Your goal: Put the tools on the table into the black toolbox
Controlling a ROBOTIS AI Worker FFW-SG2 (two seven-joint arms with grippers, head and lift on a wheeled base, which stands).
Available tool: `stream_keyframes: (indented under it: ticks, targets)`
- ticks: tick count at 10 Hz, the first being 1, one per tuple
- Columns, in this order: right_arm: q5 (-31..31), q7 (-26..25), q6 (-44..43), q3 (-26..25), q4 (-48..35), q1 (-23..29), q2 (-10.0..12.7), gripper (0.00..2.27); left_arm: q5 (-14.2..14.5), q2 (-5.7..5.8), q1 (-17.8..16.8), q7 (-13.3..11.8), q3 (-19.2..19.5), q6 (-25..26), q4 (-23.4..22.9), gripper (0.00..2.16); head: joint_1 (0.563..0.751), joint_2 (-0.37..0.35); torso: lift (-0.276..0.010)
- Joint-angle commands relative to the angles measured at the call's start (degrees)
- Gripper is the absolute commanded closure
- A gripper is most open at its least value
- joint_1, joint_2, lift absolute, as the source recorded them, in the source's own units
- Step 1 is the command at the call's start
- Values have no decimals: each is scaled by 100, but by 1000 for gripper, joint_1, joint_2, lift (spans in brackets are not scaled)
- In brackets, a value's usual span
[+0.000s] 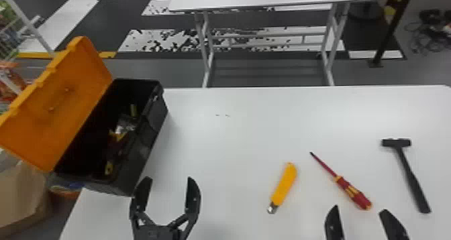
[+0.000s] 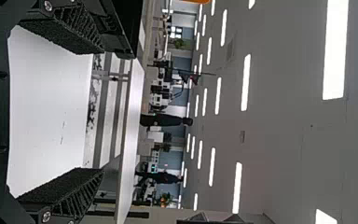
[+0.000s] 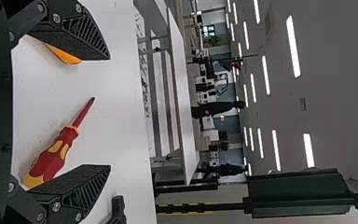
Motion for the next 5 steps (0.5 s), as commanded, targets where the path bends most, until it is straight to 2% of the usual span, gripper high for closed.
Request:
stream_keyframes:
  ticks: [1,5]
  targets:
    - [0,0,0,2,0,1,0,191,0,1,9,-8,-7,0,-1,93,695,147,-75]
    - [0,0,0,2,0,10,0,191,0,-17,35,-8,-7,-18,-10,93,695,146,-75]
